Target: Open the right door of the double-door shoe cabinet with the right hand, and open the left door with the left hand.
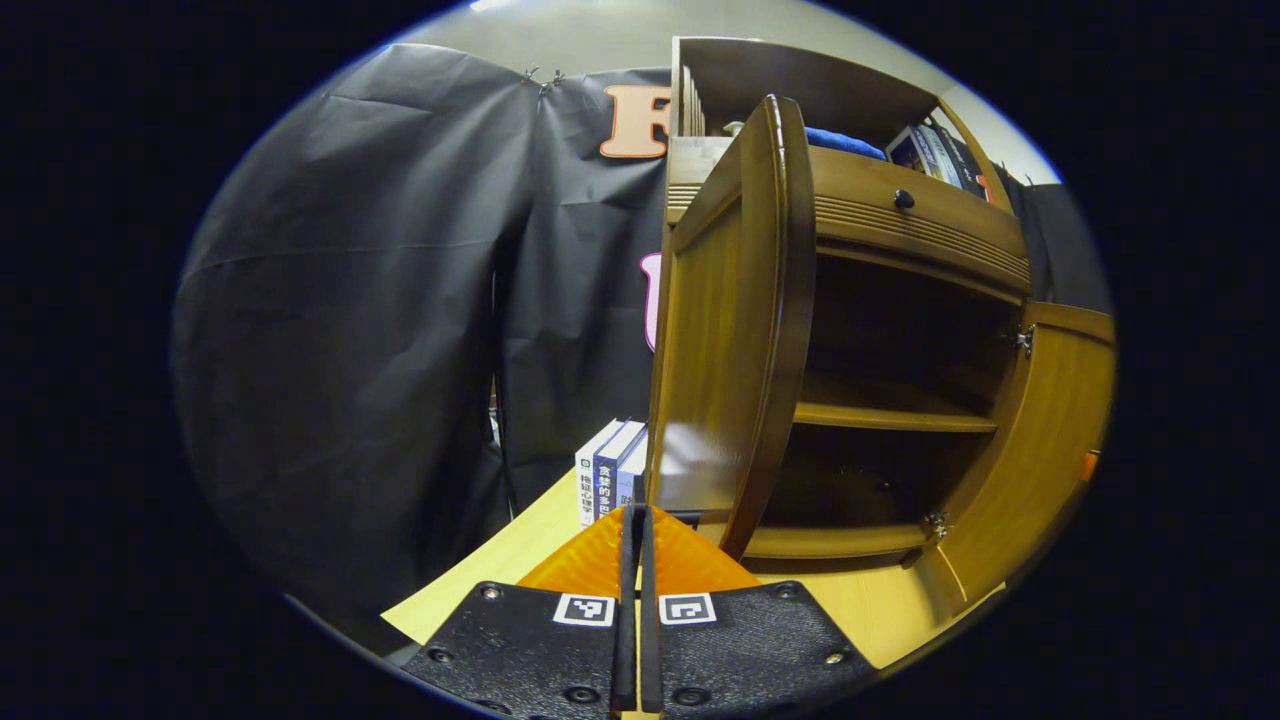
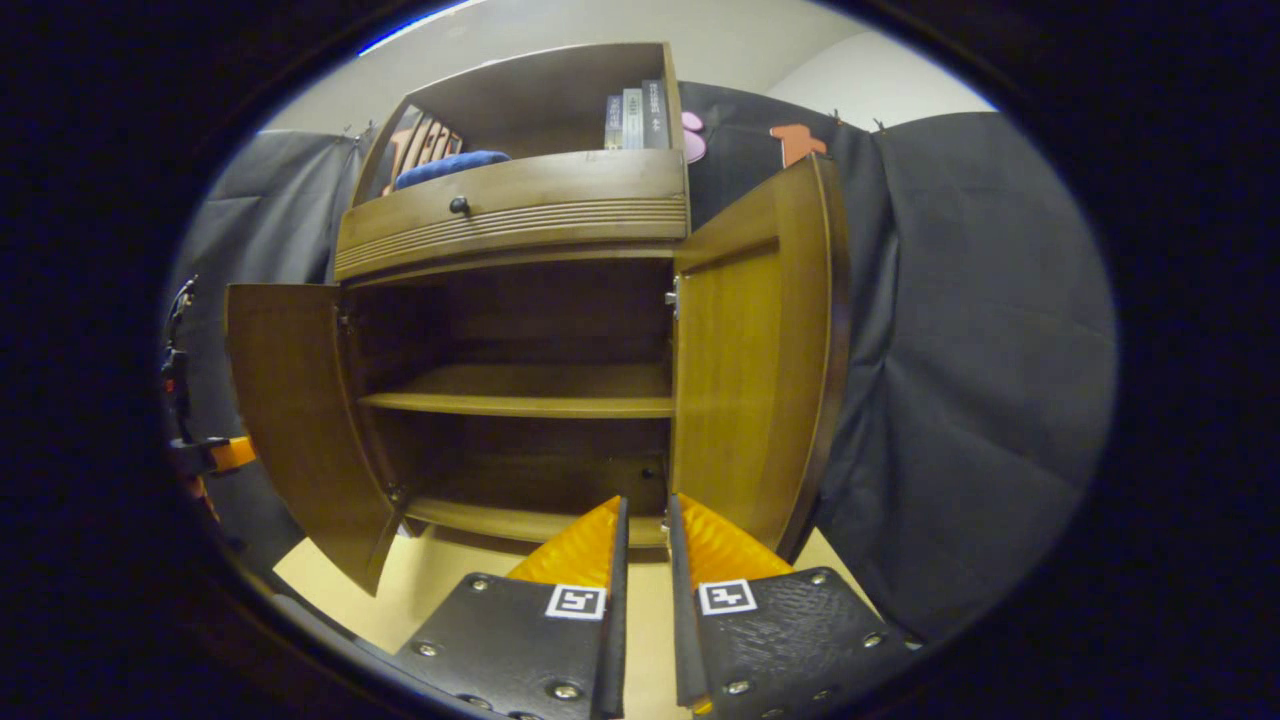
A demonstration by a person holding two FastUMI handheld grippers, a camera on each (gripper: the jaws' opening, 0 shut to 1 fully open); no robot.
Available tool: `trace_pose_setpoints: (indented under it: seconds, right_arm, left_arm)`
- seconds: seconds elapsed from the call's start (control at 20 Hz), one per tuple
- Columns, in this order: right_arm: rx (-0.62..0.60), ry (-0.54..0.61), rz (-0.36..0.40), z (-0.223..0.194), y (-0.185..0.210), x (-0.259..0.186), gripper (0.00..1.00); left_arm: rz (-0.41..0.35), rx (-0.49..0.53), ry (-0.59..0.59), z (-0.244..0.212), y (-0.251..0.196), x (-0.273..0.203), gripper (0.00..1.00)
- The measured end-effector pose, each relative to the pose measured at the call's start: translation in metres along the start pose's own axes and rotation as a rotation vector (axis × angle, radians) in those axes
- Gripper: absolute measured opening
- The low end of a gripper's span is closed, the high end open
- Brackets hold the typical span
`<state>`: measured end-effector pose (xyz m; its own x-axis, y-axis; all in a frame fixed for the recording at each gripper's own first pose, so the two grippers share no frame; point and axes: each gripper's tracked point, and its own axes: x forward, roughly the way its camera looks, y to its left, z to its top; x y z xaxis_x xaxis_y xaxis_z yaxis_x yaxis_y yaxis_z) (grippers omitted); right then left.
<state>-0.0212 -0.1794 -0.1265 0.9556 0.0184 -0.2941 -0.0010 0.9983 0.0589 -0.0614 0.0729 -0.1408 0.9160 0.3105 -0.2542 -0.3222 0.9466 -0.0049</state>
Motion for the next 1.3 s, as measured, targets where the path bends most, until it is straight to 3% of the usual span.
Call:
trace_pose_setpoints:
  seconds: [0.4,0.6,0.65,0.7,1.1,1.3]
  right_arm:
    - [0.007,0.018,0.069,-0.001,0.022,0.019,0.20]
    - [0.015,0.033,0.091,-0.004,0.028,0.026,0.20]
    - [0.022,0.036,0.099,-0.005,0.031,0.027,0.20]
    - [0.031,0.038,0.107,-0.005,0.032,0.028,0.20]
    - [0.046,0.022,0.146,0.005,0.046,0.025,0.20]
    - [0.006,0.003,0.120,0.012,0.035,0.015,0.20]
  left_arm:
    - [0.042,-0.029,0.001,0.004,0.048,-0.001,0.02]
    - [0.148,-0.044,0.001,0.003,0.084,-0.010,0.01]
    - [0.158,-0.050,-0.002,0.005,0.088,-0.012,0.05]
    - [0.154,-0.058,-0.005,0.006,0.087,-0.013,0.01]
    - [0.189,-0.049,-0.110,0.056,0.069,-0.041,0.00]
    - [0.144,-0.032,-0.199,0.097,0.041,-0.048,0.01]
